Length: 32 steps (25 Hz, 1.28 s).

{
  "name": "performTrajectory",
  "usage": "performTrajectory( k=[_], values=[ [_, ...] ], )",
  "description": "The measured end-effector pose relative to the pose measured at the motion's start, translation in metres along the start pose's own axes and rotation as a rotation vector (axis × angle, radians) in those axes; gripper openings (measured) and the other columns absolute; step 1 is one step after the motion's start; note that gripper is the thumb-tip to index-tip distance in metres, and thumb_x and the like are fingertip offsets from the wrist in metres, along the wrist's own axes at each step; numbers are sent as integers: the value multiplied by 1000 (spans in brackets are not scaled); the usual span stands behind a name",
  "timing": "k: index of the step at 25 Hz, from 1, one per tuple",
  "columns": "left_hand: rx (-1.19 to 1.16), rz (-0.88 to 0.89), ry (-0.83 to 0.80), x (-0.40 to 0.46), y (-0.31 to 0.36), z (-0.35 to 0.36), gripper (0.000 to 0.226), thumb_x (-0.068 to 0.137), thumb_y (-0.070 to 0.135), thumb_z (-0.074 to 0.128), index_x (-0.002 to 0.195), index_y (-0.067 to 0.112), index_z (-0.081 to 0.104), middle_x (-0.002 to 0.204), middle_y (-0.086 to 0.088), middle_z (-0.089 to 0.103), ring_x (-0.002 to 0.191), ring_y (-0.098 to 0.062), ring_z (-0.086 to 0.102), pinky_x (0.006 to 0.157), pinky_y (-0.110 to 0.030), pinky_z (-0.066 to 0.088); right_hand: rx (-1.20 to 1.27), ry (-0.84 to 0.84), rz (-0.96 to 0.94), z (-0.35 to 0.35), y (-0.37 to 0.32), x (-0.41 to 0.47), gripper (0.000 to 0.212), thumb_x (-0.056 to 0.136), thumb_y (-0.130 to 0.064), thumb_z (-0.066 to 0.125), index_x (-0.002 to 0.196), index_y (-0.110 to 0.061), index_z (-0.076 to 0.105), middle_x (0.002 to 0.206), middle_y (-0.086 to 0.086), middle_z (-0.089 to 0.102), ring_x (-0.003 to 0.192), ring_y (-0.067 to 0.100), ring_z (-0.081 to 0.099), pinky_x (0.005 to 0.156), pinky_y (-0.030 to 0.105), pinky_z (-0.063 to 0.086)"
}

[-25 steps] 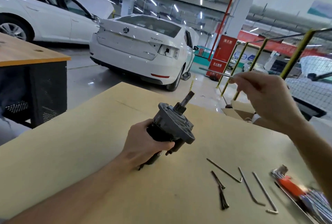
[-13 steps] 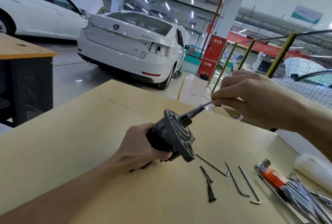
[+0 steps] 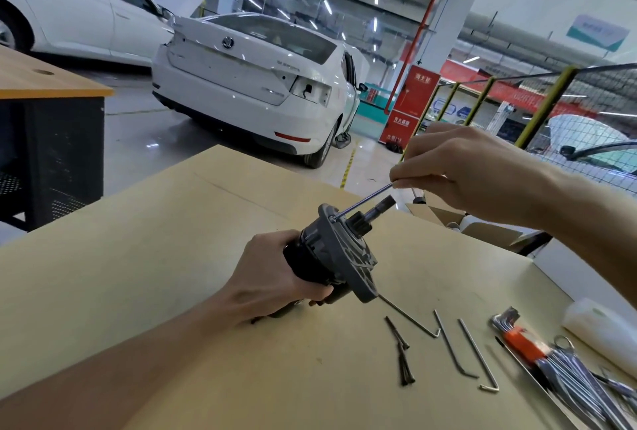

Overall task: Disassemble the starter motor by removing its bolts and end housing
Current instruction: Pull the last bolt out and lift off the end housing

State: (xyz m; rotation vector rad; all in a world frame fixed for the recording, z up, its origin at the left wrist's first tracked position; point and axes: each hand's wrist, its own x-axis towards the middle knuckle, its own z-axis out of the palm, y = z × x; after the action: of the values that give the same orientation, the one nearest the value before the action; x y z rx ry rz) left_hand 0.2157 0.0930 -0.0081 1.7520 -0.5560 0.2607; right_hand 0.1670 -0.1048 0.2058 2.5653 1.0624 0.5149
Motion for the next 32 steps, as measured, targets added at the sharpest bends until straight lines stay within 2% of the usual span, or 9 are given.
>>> performTrajectory(
  k=[5,9,12,15,20,25,27,30,32],
  values=[
    [-5,8,-14,1,0,-1,35,54,26,87,82,15,70,73,-2,70,67,-23,66,66,-49,55,3,14,-49,-3,2,9,23,89,-12,62,109,-10,74,94,-1,66,89,13,55,76,25,42],
    [-35,-18,-18,1,-2,0,32,57,20,90,82,16,70,74,-2,71,67,-23,67,67,-49,56,265,126,151,13,-8,14,27,100,-18,49,118,-14,68,104,-8,65,92,7,61,87,28,51],
    [-39,-18,-40,0,-1,2,33,55,23,88,82,16,70,71,-3,72,64,-24,68,64,-48,57,431,222,311,29,-15,26,34,104,-14,41,136,-18,53,118,-8,64,109,4,57,97,27,46],
    [-33,-3,-57,0,-1,2,33,55,23,87,81,14,70,69,-4,71,63,-25,69,62,-47,57,631,292,472,38,-16,36,36,103,-13,43,139,-15,44,126,-5,60,102,3,56,90,25,47],
    [-15,-3,-41,1,-3,0,37,53,28,86,82,11,70,72,-5,71,69,-29,67,67,-52,54,945,292,590,39,-8,33,19,97,-6,54,113,-3,63,83,0,74,63,7,66,60,18,53],
    [-34,-27,-30,1,0,-1,35,53,28,87,81,14,71,74,-5,71,70,-29,67,68,-53,54,639,321,491,23,-3,23,17,93,-21,62,106,-30,70,85,-17,70,63,-1,60,58,10,46],
    [-41,-36,-35,1,2,-1,38,53,31,86,84,14,72,76,-4,72,72,-28,68,70,-52,55,525,291,496,21,-3,19,17,94,-24,61,106,-30,71,81,-16,65,61,-4,54,55,6,39],
    [-32,-31,-37,1,3,-1,44,51,39,83,86,15,73,78,-3,72,74,-26,68,72,-51,55,691,285,572,20,-6,17,17,97,-17,57,93,-19,74,65,-7,61,50,0,50,51,8,39],
    [-23,-27,-42,1,4,-1,46,51,41,83,87,15,73,79,-2,72,75,-25,68,72,-51,55,830,279,633,17,-11,18,23,98,-25,55,86,-17,72,60,-4,59,49,0,49,49,9,41]
  ],
)
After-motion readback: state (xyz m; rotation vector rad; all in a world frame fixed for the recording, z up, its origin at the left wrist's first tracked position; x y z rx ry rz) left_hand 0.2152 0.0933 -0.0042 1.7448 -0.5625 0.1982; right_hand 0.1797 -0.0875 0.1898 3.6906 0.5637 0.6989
